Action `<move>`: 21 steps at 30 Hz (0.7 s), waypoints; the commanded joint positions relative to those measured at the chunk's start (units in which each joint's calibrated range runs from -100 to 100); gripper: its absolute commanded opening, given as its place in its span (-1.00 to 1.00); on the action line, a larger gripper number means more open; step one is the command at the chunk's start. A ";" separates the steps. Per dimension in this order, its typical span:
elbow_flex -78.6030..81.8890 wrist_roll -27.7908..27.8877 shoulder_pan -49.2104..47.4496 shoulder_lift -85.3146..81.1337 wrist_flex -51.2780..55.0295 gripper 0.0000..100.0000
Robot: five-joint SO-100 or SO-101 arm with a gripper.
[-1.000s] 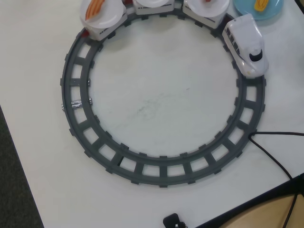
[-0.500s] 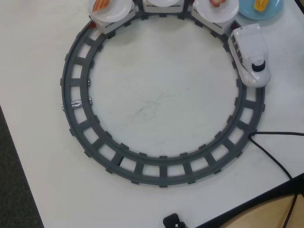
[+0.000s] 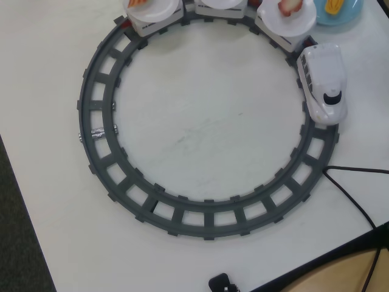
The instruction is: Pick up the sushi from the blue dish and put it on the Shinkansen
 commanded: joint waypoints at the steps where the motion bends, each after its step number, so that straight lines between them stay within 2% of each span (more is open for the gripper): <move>1: -10.51 0.11 -0.15 2.49 0.55 -0.37; 7: -24.60 -0.42 -0.15 19.27 1.75 -0.37; 21: -70.39 0.26 -0.15 80.57 5.86 -0.37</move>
